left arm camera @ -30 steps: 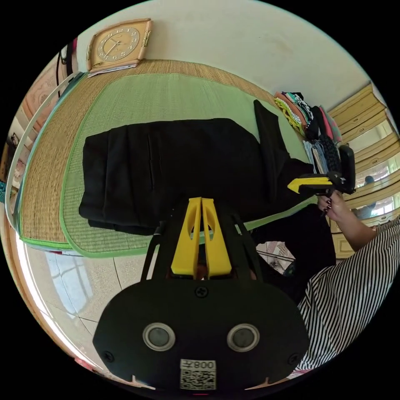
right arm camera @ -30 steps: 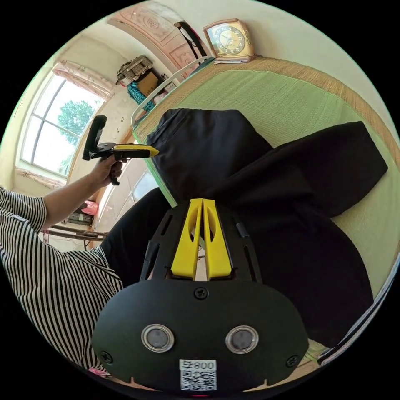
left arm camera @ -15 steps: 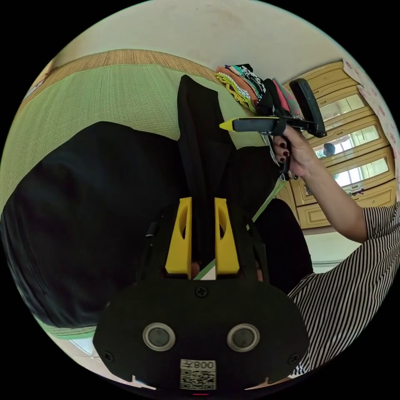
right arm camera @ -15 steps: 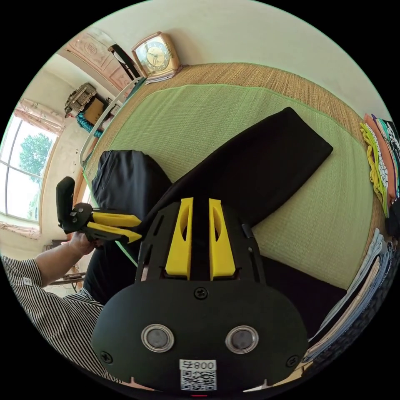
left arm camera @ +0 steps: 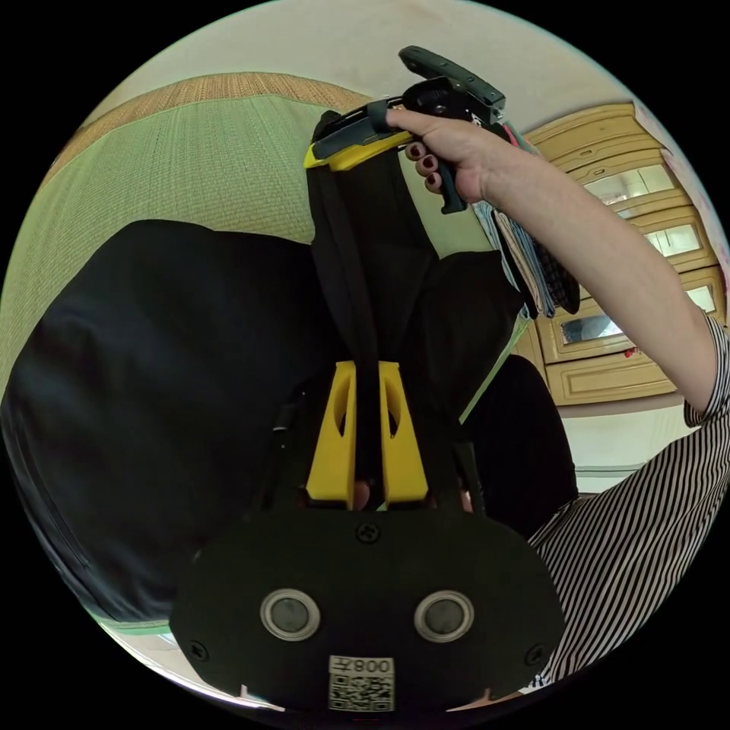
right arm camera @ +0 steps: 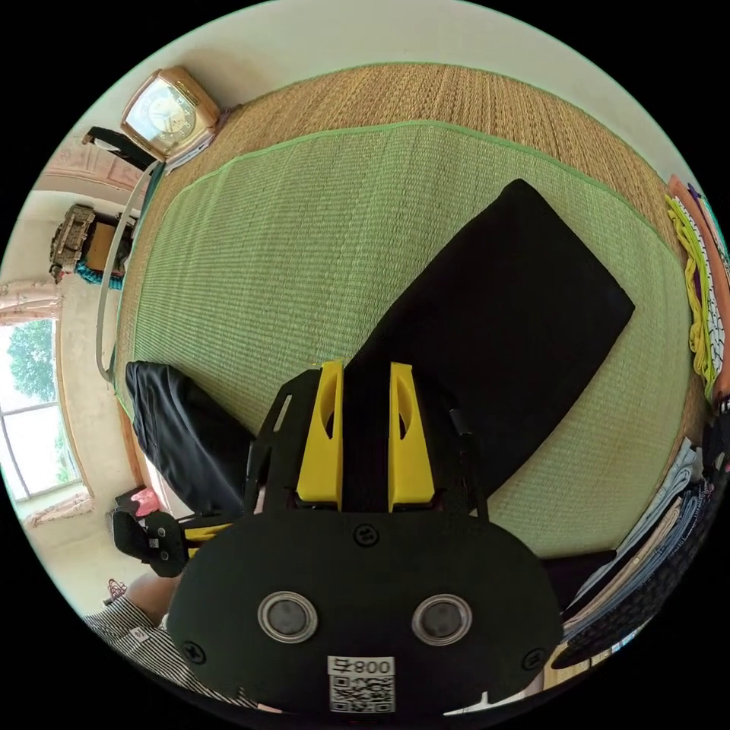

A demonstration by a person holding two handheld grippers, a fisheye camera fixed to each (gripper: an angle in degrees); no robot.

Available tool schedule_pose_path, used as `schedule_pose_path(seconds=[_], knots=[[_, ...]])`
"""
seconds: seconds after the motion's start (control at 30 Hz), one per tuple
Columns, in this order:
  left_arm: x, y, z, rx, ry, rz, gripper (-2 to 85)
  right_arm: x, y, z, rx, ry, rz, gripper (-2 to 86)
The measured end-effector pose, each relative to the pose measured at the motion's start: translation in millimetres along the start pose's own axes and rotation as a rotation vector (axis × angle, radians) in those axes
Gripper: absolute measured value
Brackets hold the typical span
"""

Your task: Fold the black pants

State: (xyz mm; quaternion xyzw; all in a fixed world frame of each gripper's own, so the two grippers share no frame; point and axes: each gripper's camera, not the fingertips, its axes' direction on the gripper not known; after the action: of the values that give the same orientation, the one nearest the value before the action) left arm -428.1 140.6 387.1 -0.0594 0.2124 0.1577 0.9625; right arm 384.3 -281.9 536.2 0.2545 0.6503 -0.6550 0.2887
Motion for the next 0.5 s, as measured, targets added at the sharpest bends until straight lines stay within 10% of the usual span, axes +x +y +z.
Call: schedule_pose_path(seconds=[0.5], knots=[[85.6, 6.1, 22.8, 0.048, -0.086, 0.261, 2.5, 70.3, 138.6, -112.1, 0.300, -0.131, -0.086, 1.0]])
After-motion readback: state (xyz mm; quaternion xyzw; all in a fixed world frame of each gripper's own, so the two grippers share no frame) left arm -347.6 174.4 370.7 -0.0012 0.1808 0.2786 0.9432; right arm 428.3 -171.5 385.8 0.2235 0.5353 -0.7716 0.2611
